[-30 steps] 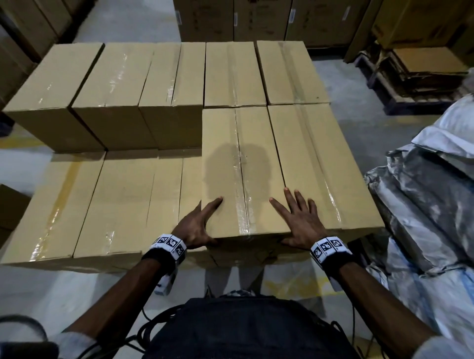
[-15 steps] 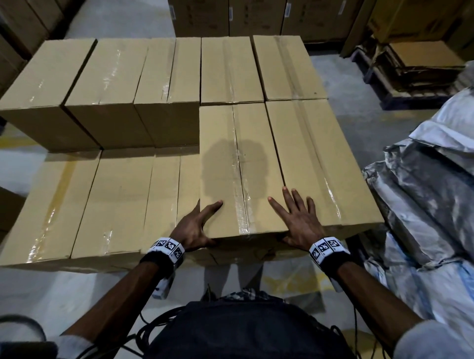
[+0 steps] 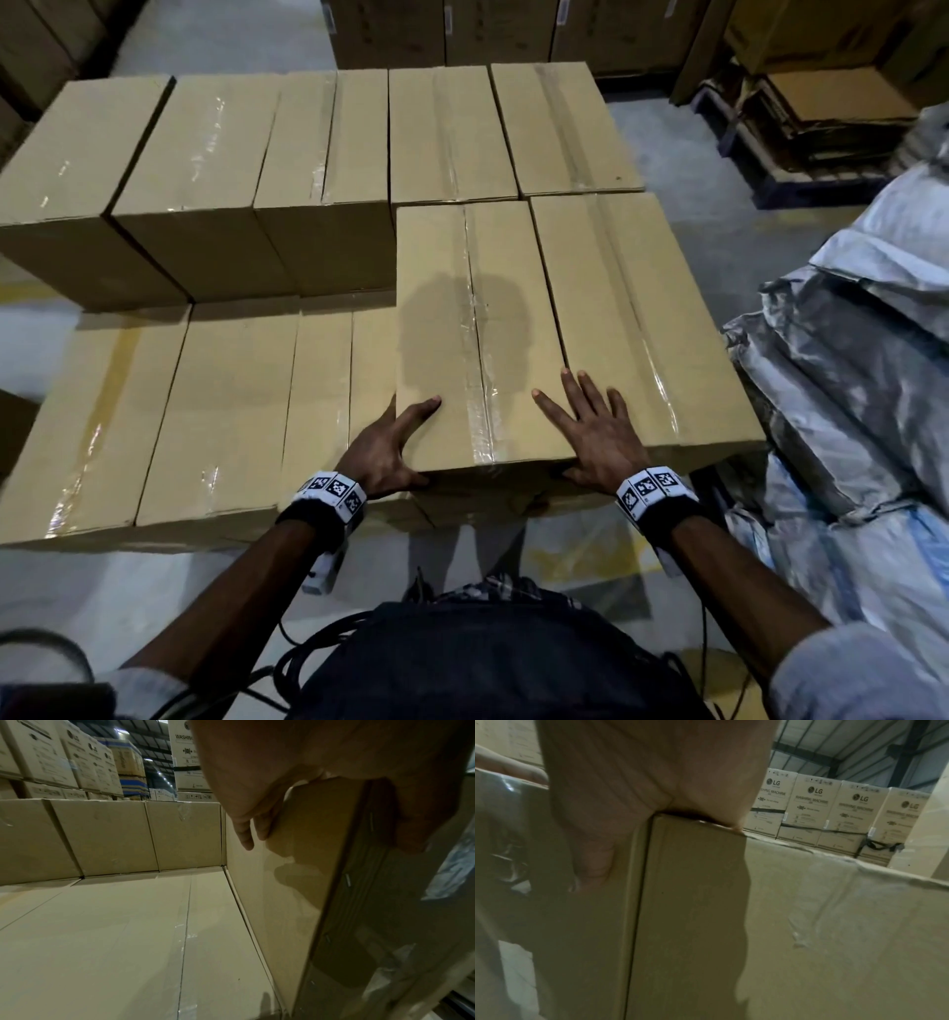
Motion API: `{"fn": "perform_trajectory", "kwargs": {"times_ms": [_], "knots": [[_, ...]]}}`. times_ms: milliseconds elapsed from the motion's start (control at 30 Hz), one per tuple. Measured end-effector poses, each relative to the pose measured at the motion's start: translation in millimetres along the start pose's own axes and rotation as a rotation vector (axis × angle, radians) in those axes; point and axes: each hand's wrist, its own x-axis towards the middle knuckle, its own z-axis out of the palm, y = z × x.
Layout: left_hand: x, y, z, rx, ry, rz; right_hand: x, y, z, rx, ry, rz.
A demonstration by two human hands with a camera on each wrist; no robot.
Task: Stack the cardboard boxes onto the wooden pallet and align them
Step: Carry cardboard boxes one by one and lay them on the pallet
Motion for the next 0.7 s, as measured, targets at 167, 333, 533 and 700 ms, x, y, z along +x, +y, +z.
{"fn": "perform_trajectory", "kwargs": {"times_ms": [167, 333, 533, 700], "knots": [[-1, 0, 4, 0.004, 0.017, 0.015, 0, 3, 1, 0.010, 0.016, -0.024], [-8, -4, 11, 0.030, 0.016, -0.017, -3, 1, -2, 0.003, 0.000, -0.037], [-9, -4, 8, 0.026, 0.012, -0.019, 1, 0, -1, 0.011, 0.008, -0.033], [-10, 0, 5, 0.013, 0.007, -0.016, 2, 1, -1, 0.016, 0.019, -0.038]]}}
